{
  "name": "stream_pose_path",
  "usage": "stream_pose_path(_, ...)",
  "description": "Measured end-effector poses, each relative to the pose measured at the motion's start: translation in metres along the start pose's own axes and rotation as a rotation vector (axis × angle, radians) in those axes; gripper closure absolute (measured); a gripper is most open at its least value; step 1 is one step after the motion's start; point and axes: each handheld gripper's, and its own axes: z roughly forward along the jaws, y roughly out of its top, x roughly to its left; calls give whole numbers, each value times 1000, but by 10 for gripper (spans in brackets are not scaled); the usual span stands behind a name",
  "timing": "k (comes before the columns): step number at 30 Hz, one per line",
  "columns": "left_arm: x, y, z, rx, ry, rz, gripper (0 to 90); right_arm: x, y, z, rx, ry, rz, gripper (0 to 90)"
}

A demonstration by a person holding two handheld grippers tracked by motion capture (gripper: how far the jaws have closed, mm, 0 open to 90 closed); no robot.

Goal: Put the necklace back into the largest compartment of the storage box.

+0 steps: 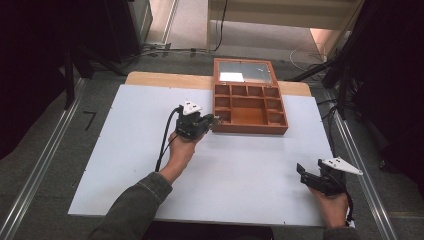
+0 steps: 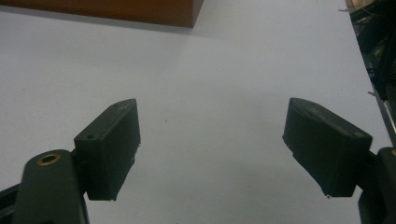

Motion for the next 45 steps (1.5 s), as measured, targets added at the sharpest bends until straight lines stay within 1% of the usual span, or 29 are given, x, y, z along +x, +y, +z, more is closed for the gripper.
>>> stream_pose_path(10,-7,8,7,-5,-14,3,899,0,0,0,-1,1,5,170)
stream_pose_path(20,-13,15,16,1,-18,11,899,-1,0,0,-2,5,7,170)
stream_pose_path(29,-17,20,27,2,-17,6,898,-1,0,0,-5,7,9,170)
stream_pose_path(39,-21,28,39,10,-13,13,898,-2,0,-1,-8,12,10,171)
stream_pose_path(44,-23,29,44,7,-14,0,898,-2,0,0,-6,12,13,171)
stream_pose_path(45,-24,30,45,11,-14,5,898,-1,0,0,-6,12,13,171)
